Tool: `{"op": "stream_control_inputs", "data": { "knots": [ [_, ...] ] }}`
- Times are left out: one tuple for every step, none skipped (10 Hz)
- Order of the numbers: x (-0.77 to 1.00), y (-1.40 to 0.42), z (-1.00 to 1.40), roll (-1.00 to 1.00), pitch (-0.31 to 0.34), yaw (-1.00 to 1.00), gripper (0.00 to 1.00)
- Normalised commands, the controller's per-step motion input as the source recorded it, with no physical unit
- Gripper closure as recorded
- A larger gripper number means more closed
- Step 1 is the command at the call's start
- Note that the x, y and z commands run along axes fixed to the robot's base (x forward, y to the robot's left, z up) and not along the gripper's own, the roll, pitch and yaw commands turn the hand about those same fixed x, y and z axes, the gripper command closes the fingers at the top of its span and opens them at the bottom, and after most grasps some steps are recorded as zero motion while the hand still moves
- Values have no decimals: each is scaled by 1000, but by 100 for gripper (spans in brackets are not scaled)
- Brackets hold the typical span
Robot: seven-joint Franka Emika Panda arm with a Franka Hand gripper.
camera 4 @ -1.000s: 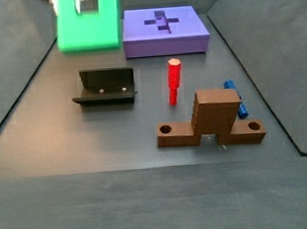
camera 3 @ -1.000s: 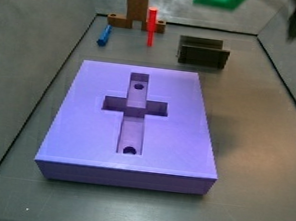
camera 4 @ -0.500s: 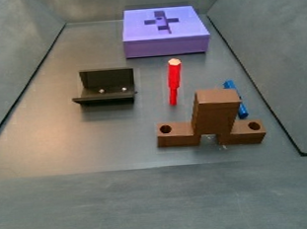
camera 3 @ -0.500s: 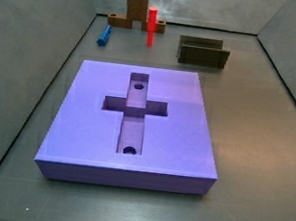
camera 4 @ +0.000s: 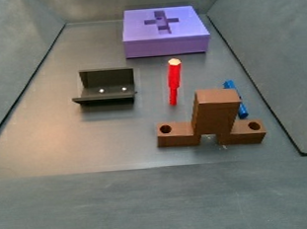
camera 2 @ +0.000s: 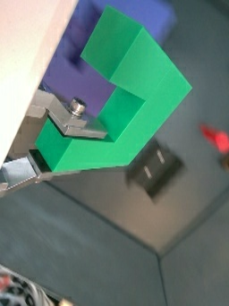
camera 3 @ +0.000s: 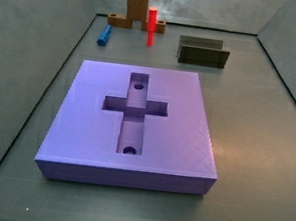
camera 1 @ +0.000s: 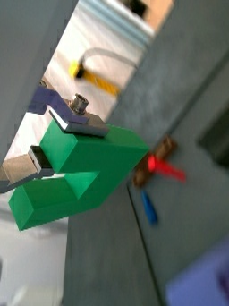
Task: Pick up the green object. Move up. Place the green object on the fixture. Regrasp the green object. Move to above the board. Insert the green object.
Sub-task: Move to above the board.
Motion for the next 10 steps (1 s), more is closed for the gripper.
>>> {"op": "stream_control_inputs", "data": {
  "knots": [
    [-1346,-1400,258,-1000,15,77,100],
    [-752,-745,130,-1000,6,79,100],
    [-195,-135,8,-1000,1,76,100],
    [-109,-76,7,-1000,9,68,100],
    [-95,-58,25,-1000,-18,64,100],
    [-94,-15,1,-1000,-48,60,100],
    [-83,30,8,-735,-69,36,100],
    [-78,32,7,-586,-73,23,100],
    [-59,12,-4,-335,-64,8,100],
    [-38,10,1,-204,-42,7,100]
  ]
}}
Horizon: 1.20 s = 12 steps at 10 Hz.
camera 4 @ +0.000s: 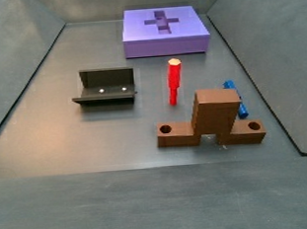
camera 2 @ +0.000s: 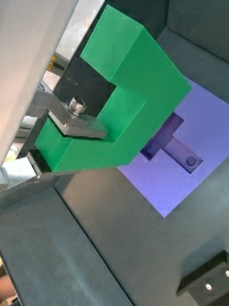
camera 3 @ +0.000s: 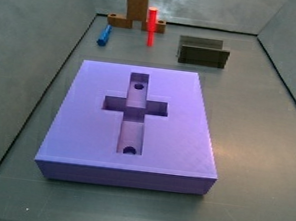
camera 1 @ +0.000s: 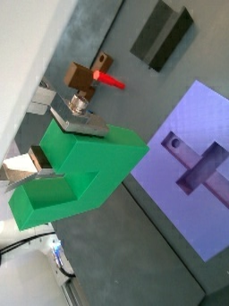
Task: Pick up the green object. Move up. Place the green object on the fixture. Regrasp the green object. Move to above the board. Insert the green object.
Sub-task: Insert the green object.
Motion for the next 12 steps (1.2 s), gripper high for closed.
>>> {"op": "stream_control_inputs", "data": {
  "knots": [
    [43,-71,-357,0,-140,0,100],
    [143,-171,-600,0,-154,0,100],
    [209,-317,-760,0,-260,0,100],
    [237,-369,-771,-6,-256,0,100],
    [254,-326,-763,-46,-244,97,100],
    [283,-246,-757,-7,-259,83,100],
    [289,-134,-737,0,-260,49,100],
    [231,-9,-754,0,-246,120,100],
    [203,0,-726,0,-259,134,100],
    [89,0,-677,0,-277,126,100],
    [-123,37,-629,107,-299,203,100],
    [-203,0,-637,133,-293,240,100]
  ]
}}
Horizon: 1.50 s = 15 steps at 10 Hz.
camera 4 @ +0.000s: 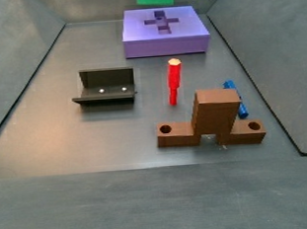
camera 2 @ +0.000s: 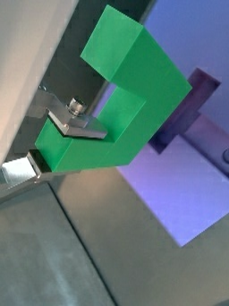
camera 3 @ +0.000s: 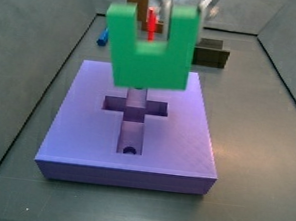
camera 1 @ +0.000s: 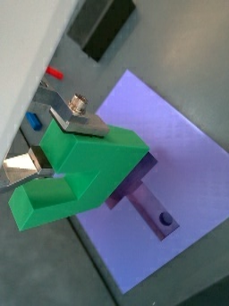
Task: Pick up the green object. Move up. Place the green object on the fixture. Regrasp the green object. Move to above the board. Insert the green object.
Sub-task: Insert the green object.
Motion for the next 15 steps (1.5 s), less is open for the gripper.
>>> {"op": "stream_control_inputs", "data": {
  "knots": [
    [-71,0,-620,217,-204,237,100],
    [-34,0,-523,227,-157,200,100],
    [-6,-109,-489,174,-139,20,100],
    [14,-146,-320,213,-73,0,100],
    [169,-154,-243,254,-20,0,100],
    [0,-49,-323,201,-30,0,100],
    [-154,0,-206,56,-23,-9,100],
    [-249,0,-49,16,0,-26,100],
    [-143,0,-23,0,0,0,100],
    [26,0,0,57,24,0,100],
    [283,0,97,84,163,0,100],
    [286,0,46,121,159,0,100],
    [297,0,0,136,151,0,100],
    [114,0,0,130,101,0,100],
    [0,0,0,127,80,0,100]
  ]
}}
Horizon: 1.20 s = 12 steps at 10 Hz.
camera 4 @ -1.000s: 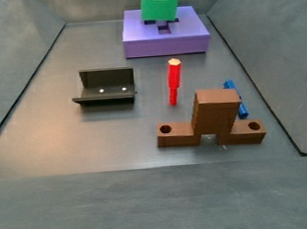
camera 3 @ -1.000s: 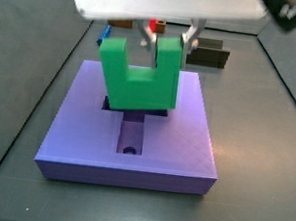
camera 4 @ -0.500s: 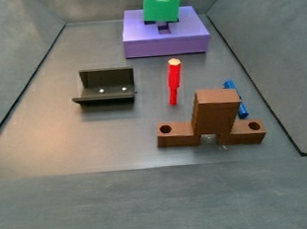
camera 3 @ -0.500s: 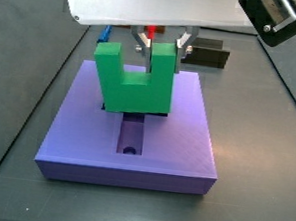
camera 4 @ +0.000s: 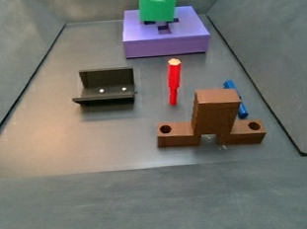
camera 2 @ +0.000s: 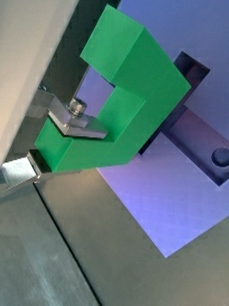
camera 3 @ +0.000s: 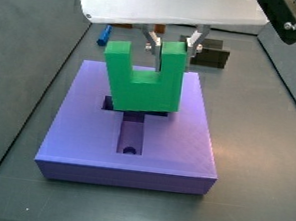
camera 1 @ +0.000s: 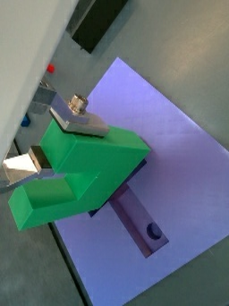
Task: Pick up the green object. Move up. Place the green object on the fixture. Regrasp the green object. Move to above the board. Insert the green object.
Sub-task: Insert the green object.
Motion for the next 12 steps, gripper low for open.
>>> {"op": "stream_control_inputs", "data": {
  "knots": [
    [0,0,-9,144,79,0,100],
    [-51,6,0,151,84,0,100],
    [-77,0,0,121,60,0,100],
    [-80,0,-51,111,26,0,100],
    [-154,0,-49,77,0,0,100],
    [-157,-60,-83,77,0,0,100],
    [-89,-114,-40,56,0,0,100],
    [-34,-180,0,29,0,0,100],
    [0,-183,0,21,3,0,100],
    [-34,-14,-71,66,0,0,100],
    [-26,3,-100,69,0,0,100],
    [-46,57,-109,63,0,0,100]
  ]
}}
